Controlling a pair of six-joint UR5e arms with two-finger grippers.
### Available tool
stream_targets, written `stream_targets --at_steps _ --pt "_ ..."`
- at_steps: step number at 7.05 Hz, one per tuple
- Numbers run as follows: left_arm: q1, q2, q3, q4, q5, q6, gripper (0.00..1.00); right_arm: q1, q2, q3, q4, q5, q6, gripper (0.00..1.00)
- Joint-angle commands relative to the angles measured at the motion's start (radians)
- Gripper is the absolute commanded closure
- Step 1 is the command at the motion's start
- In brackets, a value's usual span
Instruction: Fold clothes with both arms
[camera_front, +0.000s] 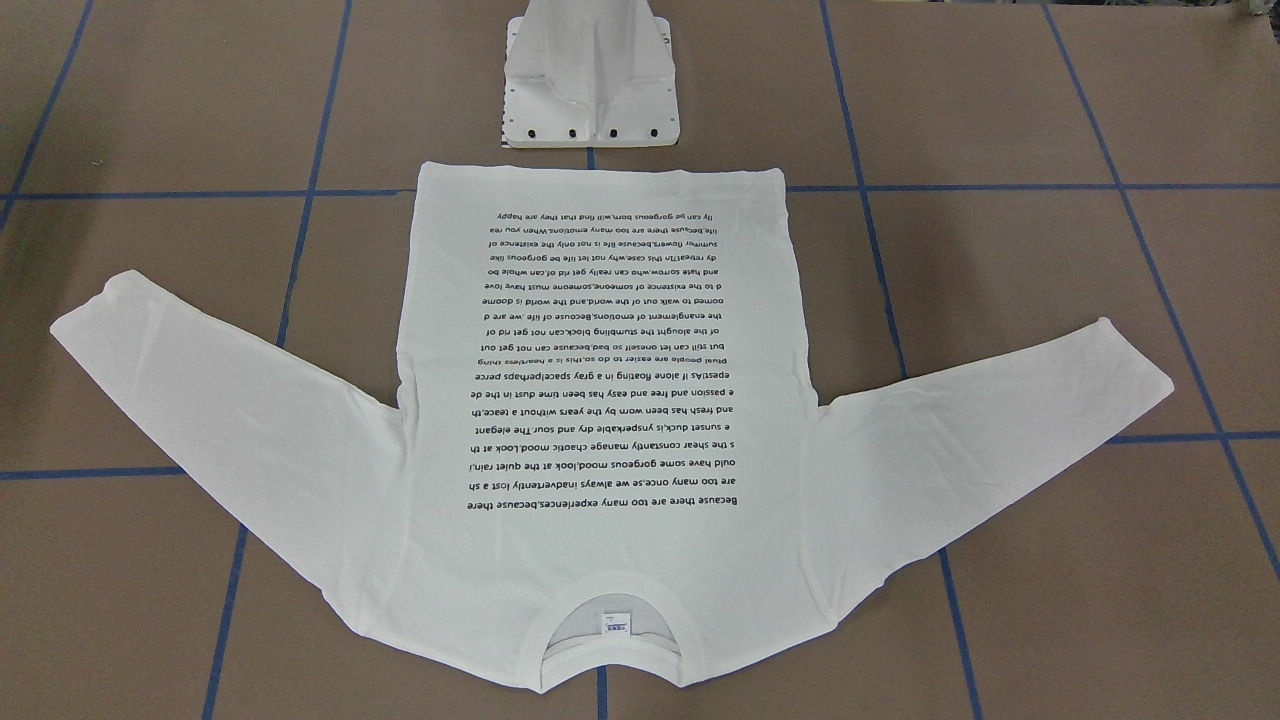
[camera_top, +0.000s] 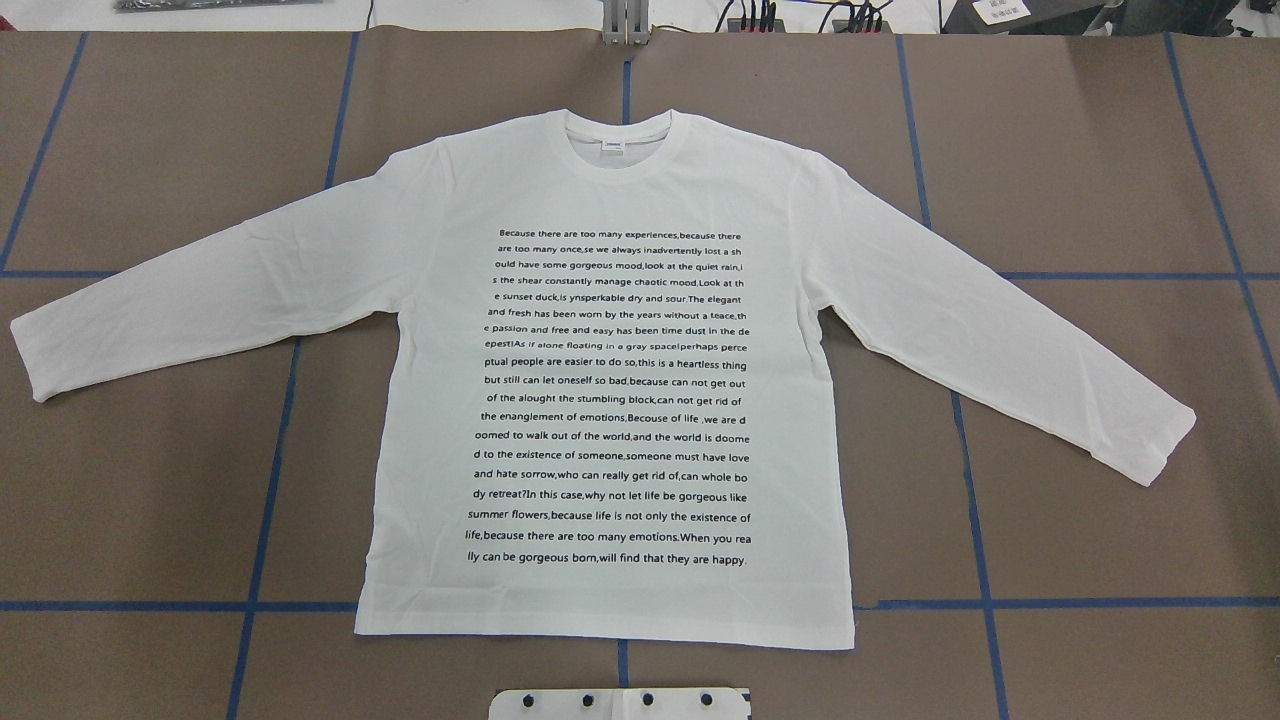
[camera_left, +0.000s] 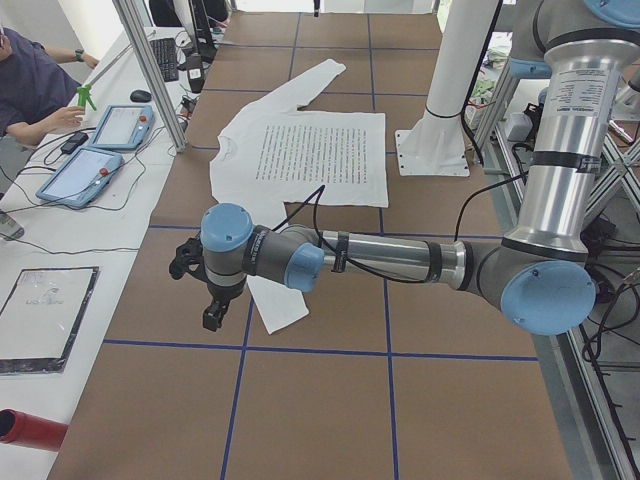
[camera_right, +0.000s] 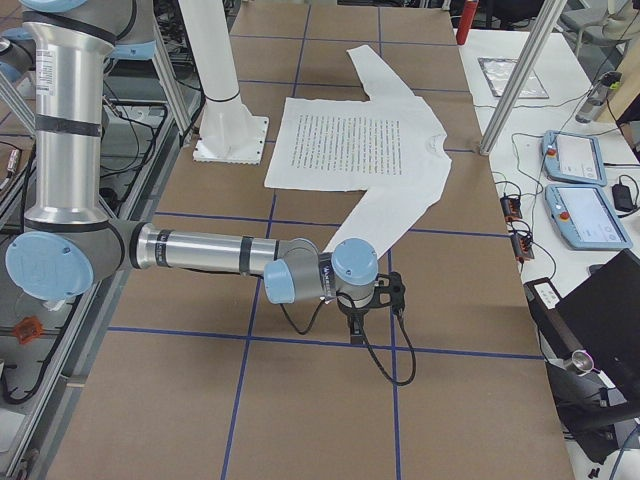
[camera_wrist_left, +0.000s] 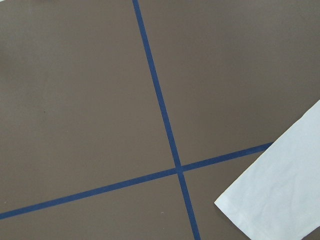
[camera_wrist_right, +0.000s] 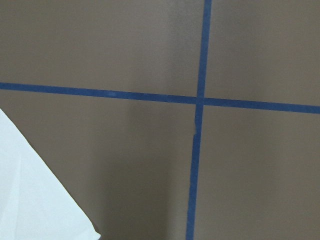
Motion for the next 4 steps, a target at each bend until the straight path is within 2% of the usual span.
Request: stream_targets --at_steps 1,2,4 --pt "0.002 0.006 -0.003 -0.023 -0.002 0.004 0.01 -0.126 -0.052 0.007 0.280 -0.004 0.344 0.00" --pt "0.002 0.007 -0.002 -0.023 -0.002 0.006 0.00 -0.181 -0.058 0.011 0.321 -0.018 0.357 0.00" --pt "0.000 0.019 -0.006 -0.037 -0.004 -0.003 0.01 -0.274 -0.062 0.029 0.321 -0.089 0.362 0.00"
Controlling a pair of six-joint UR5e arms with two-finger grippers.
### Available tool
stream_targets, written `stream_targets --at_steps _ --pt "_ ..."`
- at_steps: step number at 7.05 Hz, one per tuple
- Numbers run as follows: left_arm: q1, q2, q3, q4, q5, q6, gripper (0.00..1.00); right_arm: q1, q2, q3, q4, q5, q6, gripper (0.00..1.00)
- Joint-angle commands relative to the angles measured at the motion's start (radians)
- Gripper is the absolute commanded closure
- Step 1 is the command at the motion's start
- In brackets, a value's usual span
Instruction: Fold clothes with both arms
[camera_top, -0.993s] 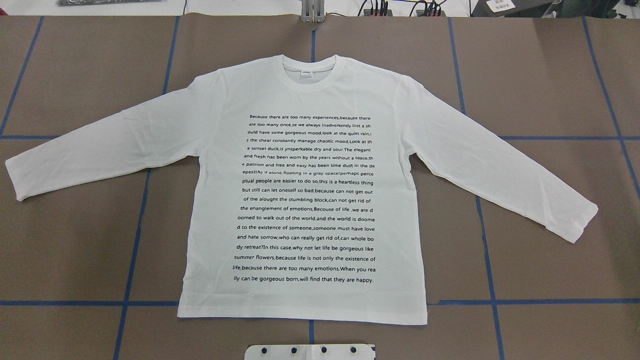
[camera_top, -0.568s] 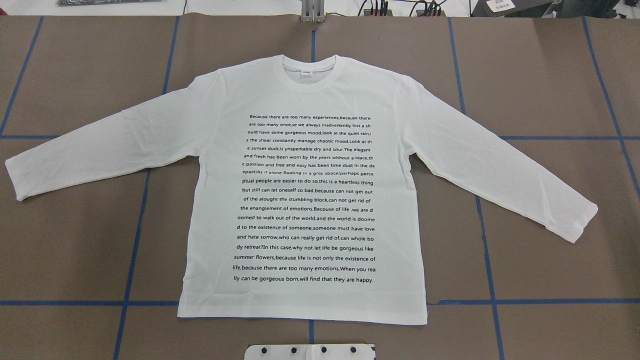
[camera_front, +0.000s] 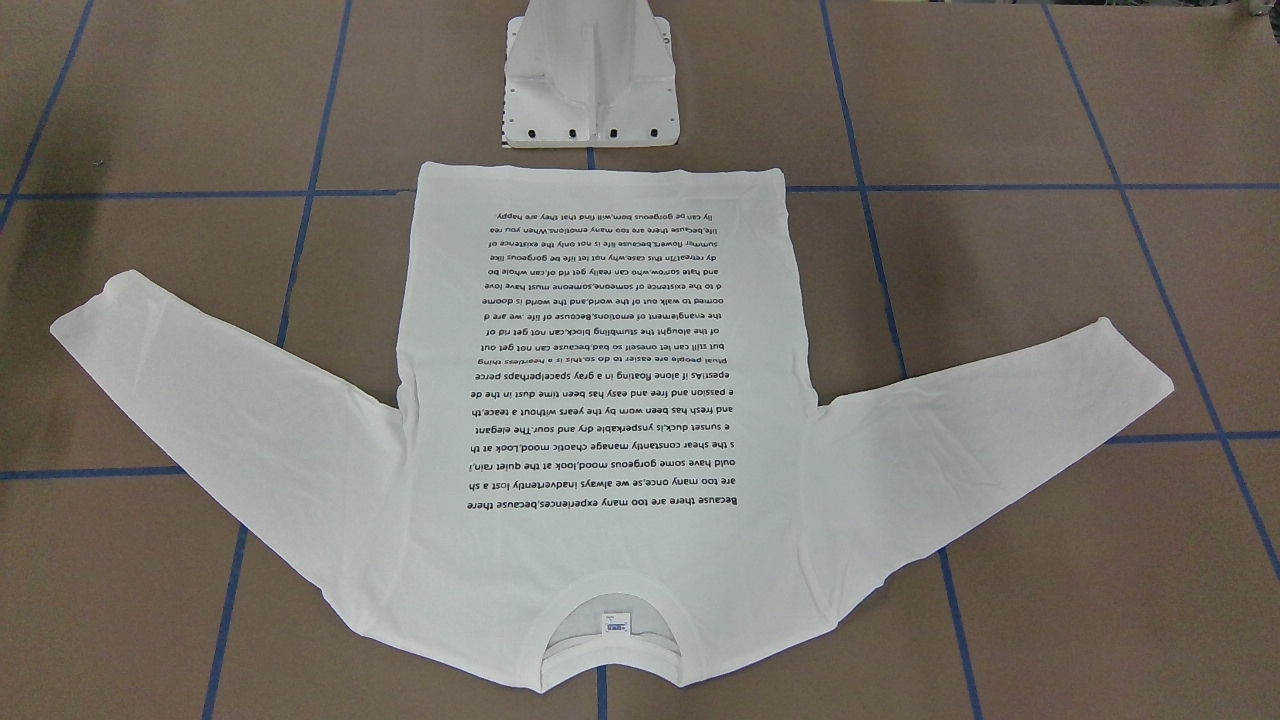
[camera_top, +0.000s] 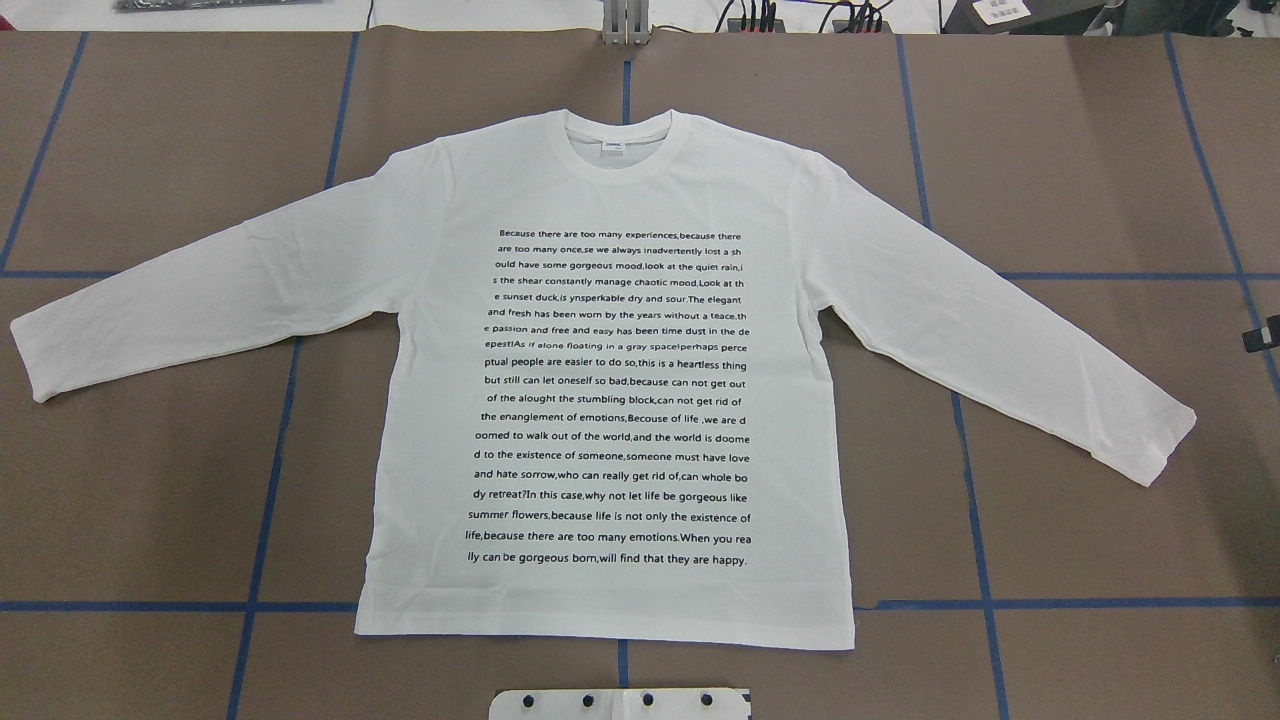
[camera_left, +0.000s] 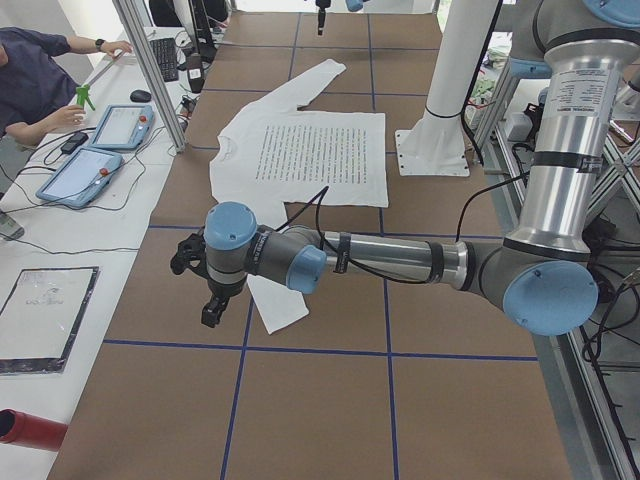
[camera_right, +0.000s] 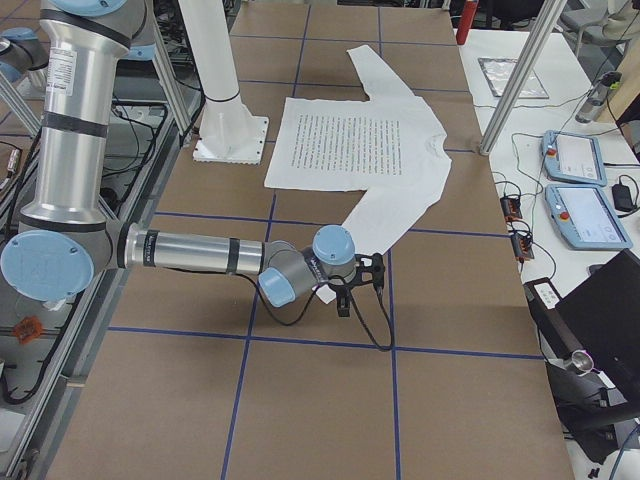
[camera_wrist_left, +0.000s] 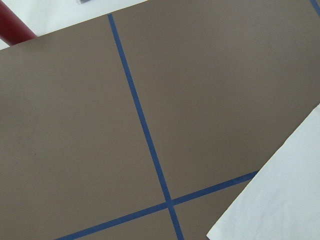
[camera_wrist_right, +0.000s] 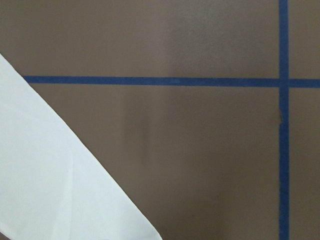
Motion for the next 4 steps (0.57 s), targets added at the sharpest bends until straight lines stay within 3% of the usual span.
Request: stream_targets --at_steps 1,4 --pt "-0.001 0.006 -0.001 -0.011 -0.018 -0.008 0.01 -0.108 -0.003 0.013 0.001 -0.084 0.020 0.00" --pt "-0.001 0.006 0.003 -0.011 -0.070 -0.008 0.01 -0.254 -0.003 0.047 -0.011 -0.190 0.182 0.00"
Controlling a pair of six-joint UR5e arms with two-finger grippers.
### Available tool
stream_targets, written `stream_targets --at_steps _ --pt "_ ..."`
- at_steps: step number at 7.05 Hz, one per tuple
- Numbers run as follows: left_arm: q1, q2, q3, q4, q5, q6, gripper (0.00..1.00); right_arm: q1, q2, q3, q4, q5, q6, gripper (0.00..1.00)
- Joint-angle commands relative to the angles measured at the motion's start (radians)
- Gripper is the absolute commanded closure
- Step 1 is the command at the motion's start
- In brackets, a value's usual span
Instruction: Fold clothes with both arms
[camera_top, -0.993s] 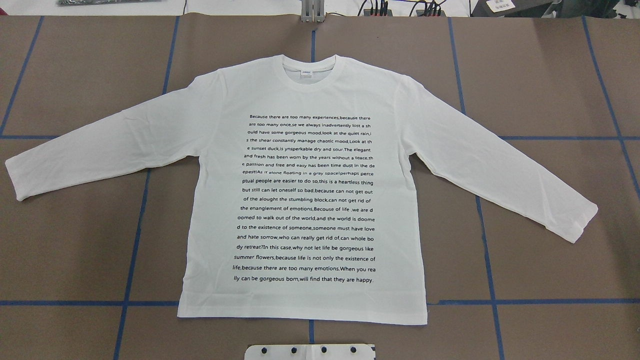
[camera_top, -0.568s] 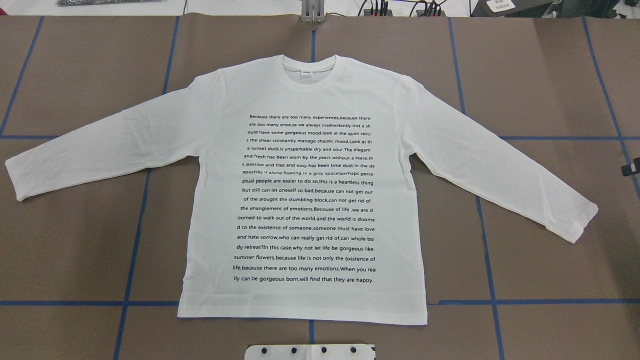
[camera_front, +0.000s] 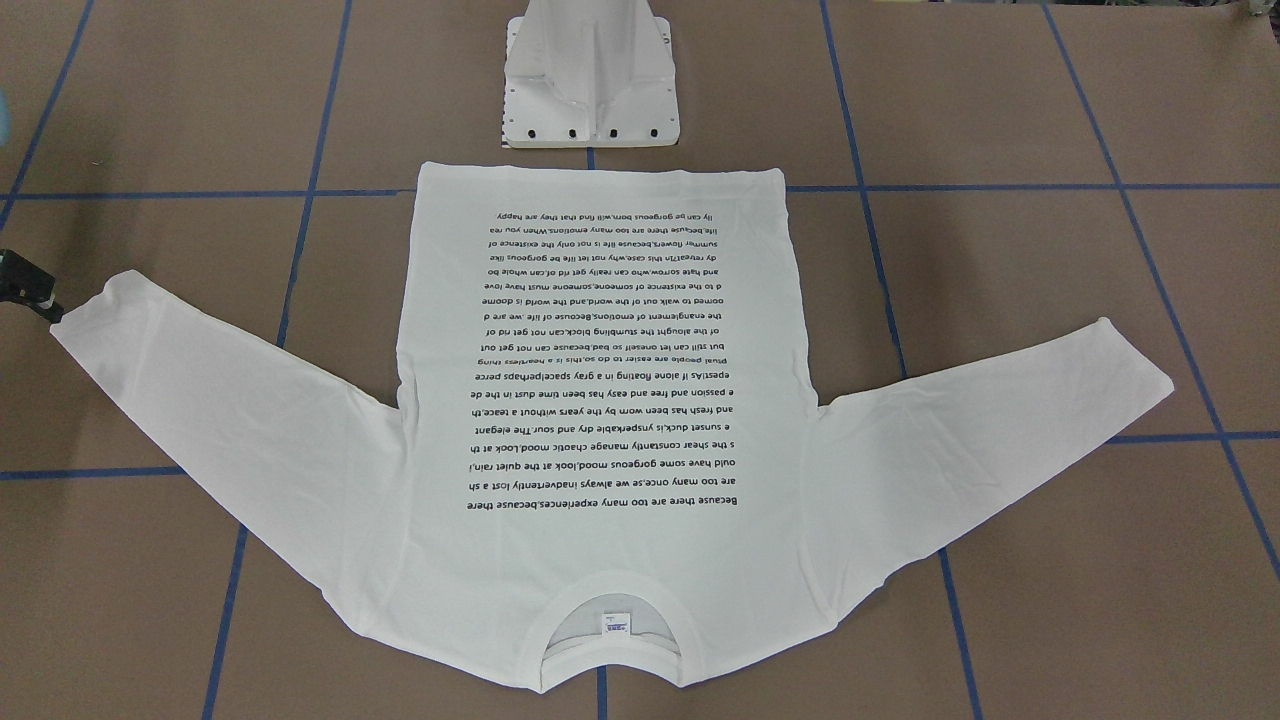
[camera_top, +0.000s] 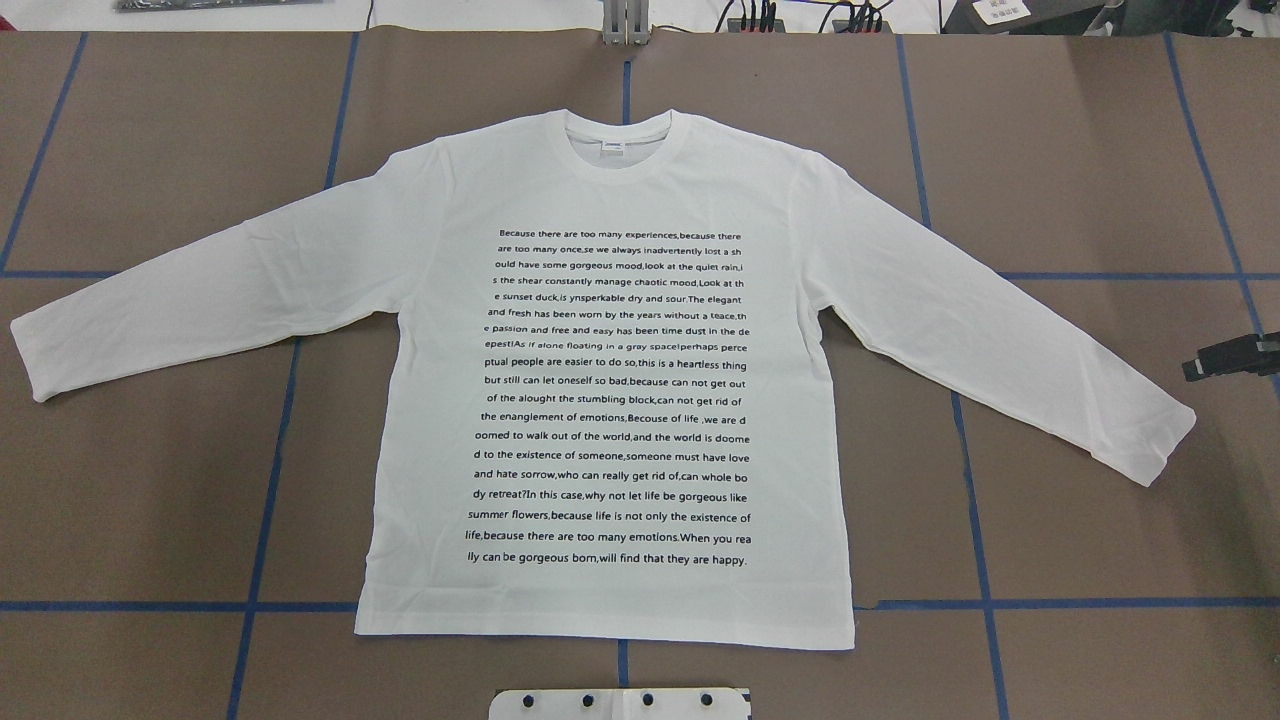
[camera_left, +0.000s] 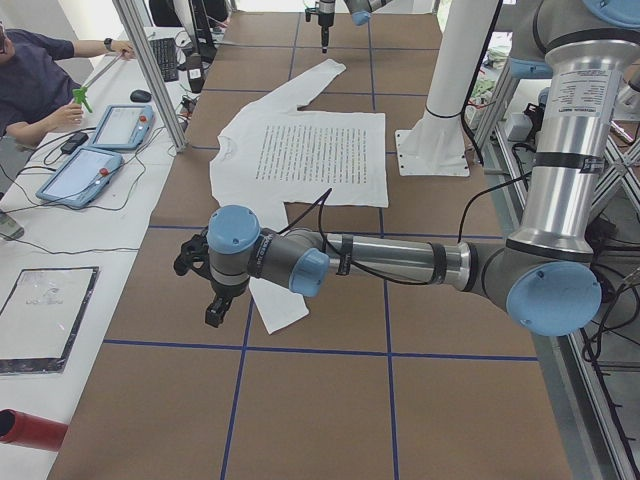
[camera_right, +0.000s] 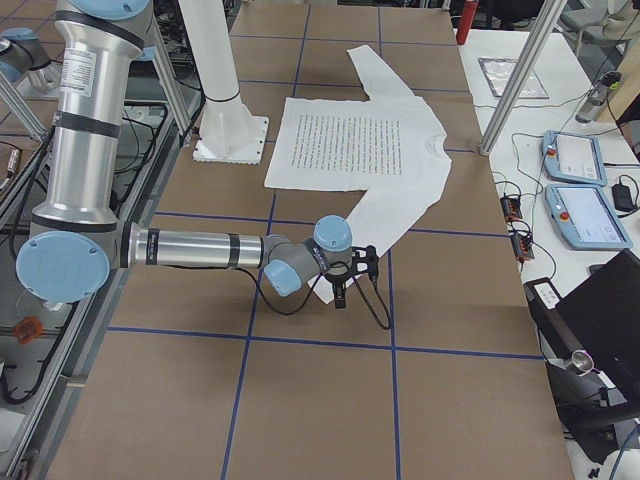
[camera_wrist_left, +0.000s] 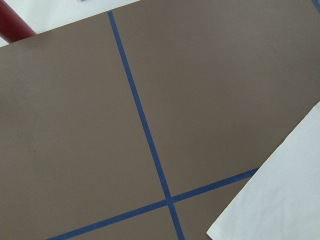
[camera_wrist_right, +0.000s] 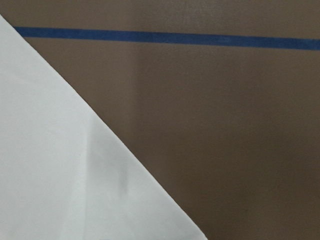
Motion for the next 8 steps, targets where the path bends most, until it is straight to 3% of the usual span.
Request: stream_targets --at_steps 1,5,8 --pt "-0.001 0.000 0.003 0.000 -0.030 0.000 0.01 -0.057 -0.007 0.003 -0.008 -0.055 0.037 0.00" --pt "-0.001 0.000 0.000 0.000 -0.030 0.001 0.01 -0.068 -0.016 -0.022 -0.008 -0.040 0.026 0.03" --pt "-0.001 -0.001 -0.003 -0.002 -0.030 0.000 0.01 -0.105 -0.013 -0.054 -0.008 -0.041 0.026 0.12"
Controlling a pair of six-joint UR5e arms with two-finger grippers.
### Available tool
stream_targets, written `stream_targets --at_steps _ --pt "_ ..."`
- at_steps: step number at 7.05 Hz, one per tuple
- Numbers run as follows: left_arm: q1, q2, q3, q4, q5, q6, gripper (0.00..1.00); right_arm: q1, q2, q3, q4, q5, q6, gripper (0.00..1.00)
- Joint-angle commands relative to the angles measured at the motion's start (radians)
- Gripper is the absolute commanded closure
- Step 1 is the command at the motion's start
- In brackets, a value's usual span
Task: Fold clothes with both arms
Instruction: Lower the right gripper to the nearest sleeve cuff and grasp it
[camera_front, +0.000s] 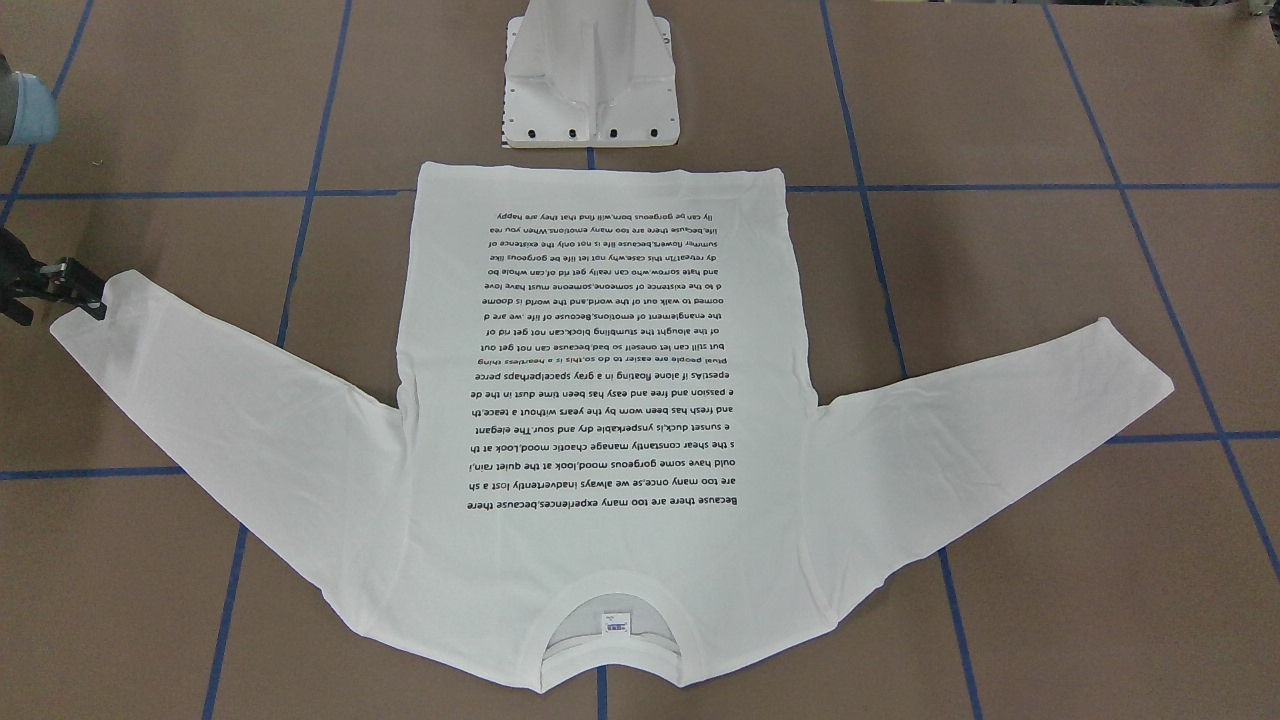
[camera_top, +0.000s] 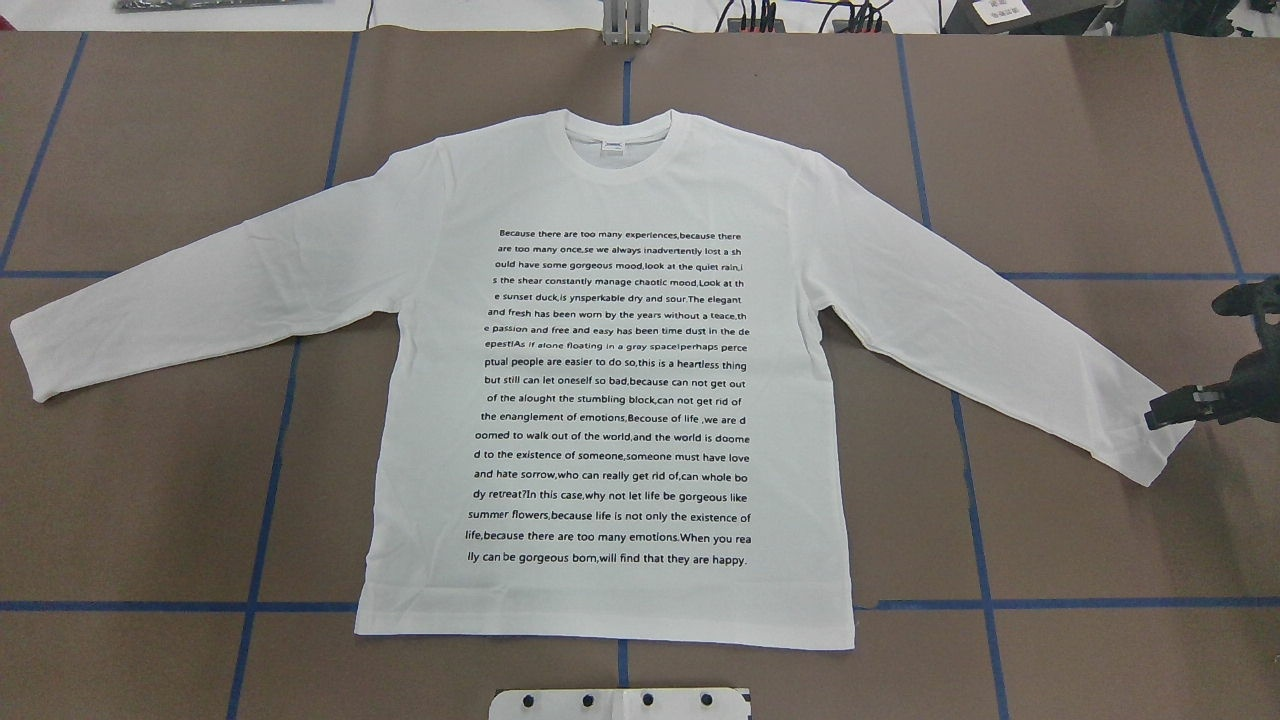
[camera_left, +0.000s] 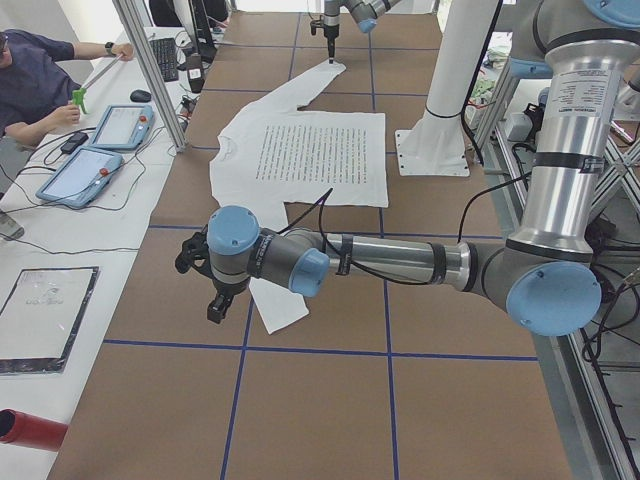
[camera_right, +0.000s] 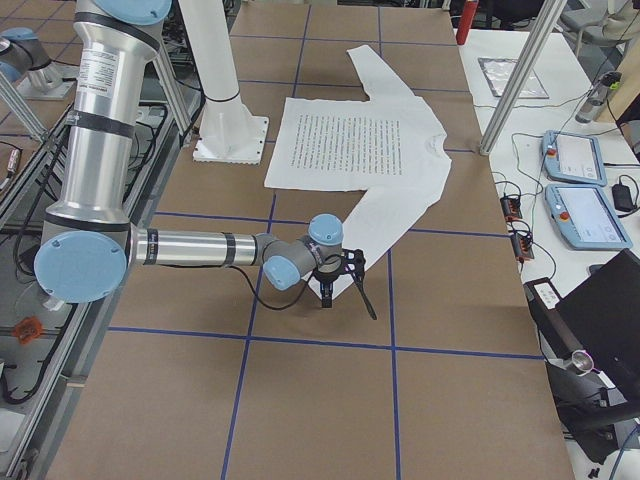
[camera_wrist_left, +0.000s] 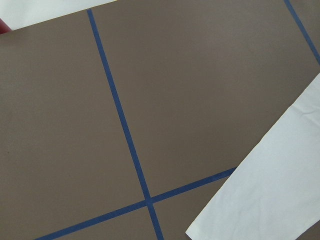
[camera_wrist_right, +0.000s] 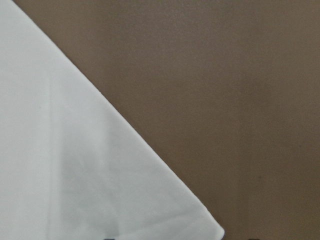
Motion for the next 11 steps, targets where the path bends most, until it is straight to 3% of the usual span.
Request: stream_targets --at_steps 1,7,9,11 --pt "0.000 0.000 0.000 -0.013 0.000 -0.004 0.01 -0.009 0.001 -0.017 0.000 0.002 0.000 0.20" --pt "0.000 -0.006 0.004 -0.013 0.002 -0.006 0.01 -0.009 0.007 -0.003 -0.002 0.003 0.003 0.92" --pt "0.001 -0.009 0.005 -0.013 0.000 -0.006 0.01 -0.006 0.006 0.032 -0.002 0.003 0.003 1.00" --pt "0.000 -0.012 0.003 -0.013 0.000 -0.018 0.01 0.012 -0.003 0.145 0.000 0.014 0.012 1.00"
